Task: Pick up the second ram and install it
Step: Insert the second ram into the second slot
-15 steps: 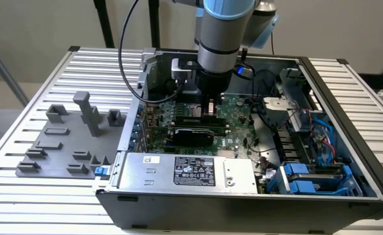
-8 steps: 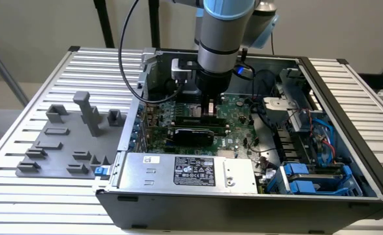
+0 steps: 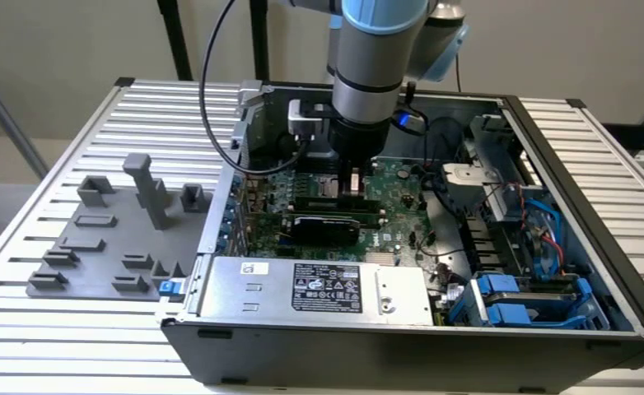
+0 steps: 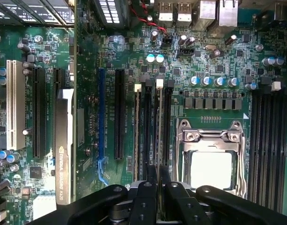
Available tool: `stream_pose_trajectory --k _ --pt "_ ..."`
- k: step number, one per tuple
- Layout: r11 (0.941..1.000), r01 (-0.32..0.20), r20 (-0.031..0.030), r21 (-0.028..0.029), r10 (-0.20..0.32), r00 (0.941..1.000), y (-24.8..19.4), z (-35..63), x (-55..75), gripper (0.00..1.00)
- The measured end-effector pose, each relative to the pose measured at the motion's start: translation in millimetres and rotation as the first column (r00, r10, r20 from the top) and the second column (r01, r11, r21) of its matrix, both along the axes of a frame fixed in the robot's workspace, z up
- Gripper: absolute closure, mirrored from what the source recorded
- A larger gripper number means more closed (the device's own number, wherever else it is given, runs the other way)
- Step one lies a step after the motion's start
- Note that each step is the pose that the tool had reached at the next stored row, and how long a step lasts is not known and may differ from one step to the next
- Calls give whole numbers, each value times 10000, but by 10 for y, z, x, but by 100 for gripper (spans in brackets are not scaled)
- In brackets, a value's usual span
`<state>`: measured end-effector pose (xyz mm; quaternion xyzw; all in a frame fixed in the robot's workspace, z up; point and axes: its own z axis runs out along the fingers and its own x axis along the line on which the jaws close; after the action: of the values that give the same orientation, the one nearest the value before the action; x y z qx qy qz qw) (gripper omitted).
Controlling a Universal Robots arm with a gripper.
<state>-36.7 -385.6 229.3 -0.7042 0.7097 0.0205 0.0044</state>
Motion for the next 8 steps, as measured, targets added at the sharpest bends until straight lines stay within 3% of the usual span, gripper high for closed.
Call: stream_pose_trajectory --k 8 --pt "10000 0 1 -5 0 10000 11 -13 0 100"
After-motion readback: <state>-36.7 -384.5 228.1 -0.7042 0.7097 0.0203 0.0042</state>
